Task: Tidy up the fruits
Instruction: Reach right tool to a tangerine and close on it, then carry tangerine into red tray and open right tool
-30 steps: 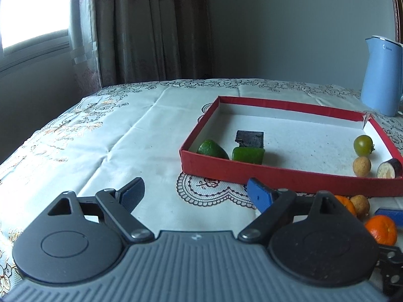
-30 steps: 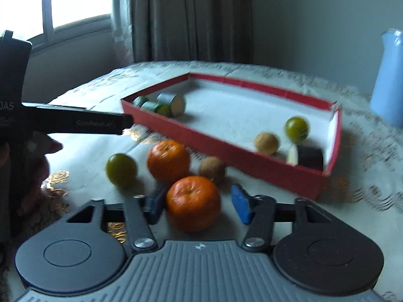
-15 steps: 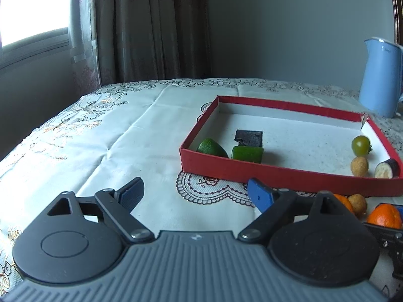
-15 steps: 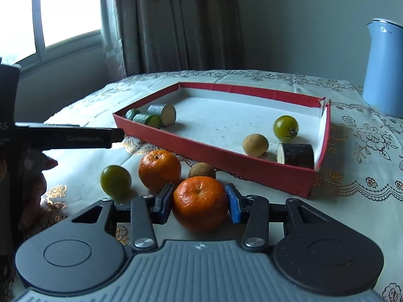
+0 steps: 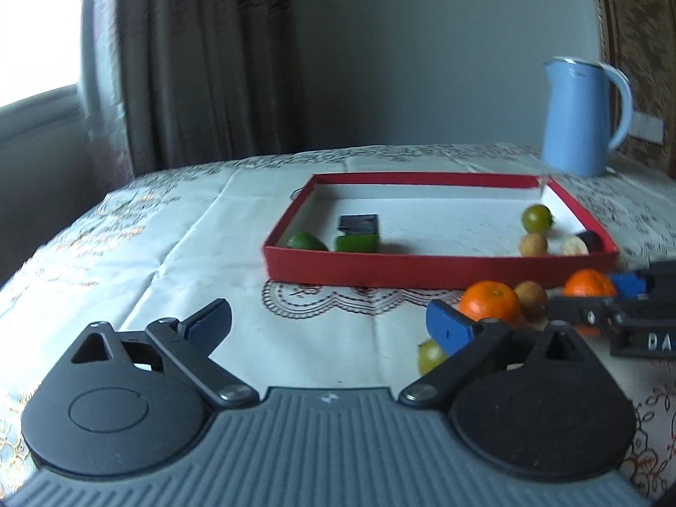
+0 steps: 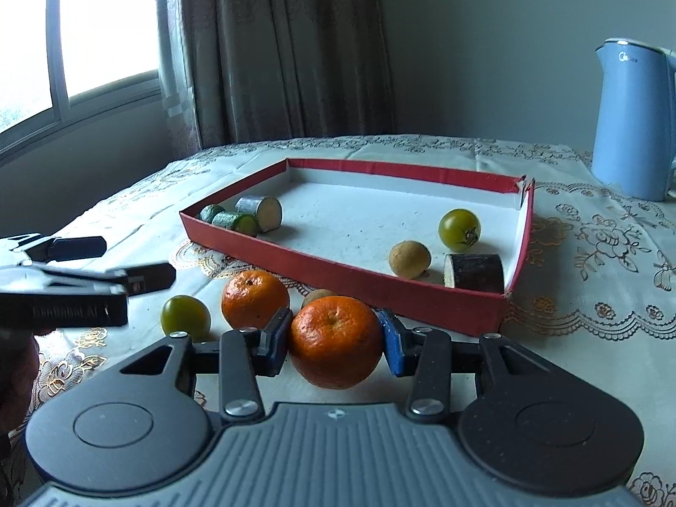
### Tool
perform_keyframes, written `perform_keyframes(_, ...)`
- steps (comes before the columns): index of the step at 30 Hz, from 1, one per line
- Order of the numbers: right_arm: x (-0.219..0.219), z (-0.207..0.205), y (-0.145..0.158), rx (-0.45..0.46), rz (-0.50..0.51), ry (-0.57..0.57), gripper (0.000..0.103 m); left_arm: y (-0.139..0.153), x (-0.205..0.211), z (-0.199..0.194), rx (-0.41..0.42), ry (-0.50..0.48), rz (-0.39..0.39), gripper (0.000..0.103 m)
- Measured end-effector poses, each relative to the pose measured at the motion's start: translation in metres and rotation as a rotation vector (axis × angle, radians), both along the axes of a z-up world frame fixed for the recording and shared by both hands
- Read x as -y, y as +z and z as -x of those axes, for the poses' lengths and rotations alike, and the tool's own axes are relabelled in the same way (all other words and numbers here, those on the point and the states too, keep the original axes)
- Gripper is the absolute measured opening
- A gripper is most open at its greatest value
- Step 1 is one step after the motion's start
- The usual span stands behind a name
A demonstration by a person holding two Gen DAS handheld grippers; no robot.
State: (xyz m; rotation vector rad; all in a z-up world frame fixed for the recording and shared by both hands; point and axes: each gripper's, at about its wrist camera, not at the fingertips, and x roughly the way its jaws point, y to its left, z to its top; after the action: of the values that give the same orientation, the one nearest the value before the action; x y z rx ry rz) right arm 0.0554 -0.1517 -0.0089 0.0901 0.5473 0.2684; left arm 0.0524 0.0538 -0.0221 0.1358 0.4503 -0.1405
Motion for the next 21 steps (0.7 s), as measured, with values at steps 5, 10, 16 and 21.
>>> perform_keyframes(5, 0.005, 0.007, 0.006, 0.047, 0.002, -0.03, 0.043, -0.004, 0.005, 0.004, 0.018, -0.014, -0.012, 0.1)
perform_keyframes(10, 0.015, 0.005, 0.018, 0.084, 0.021, -0.062, 0.044, -0.006, -0.005, 0.0, -0.013, -0.037, 0.064, 0.103)
perform_keyframes(16, 0.036, -0.029, 0.027, 0.088, 0.041, -0.15, 0.044, -0.006, -0.011, -0.004, -0.033, -0.033, 0.096, 0.103)
perform_keyframes(21, 0.049, -0.06, 0.024, 0.057, 0.06, -0.221, 0.044, -0.006, -0.013, -0.005, -0.041, -0.034, 0.107, 0.103)
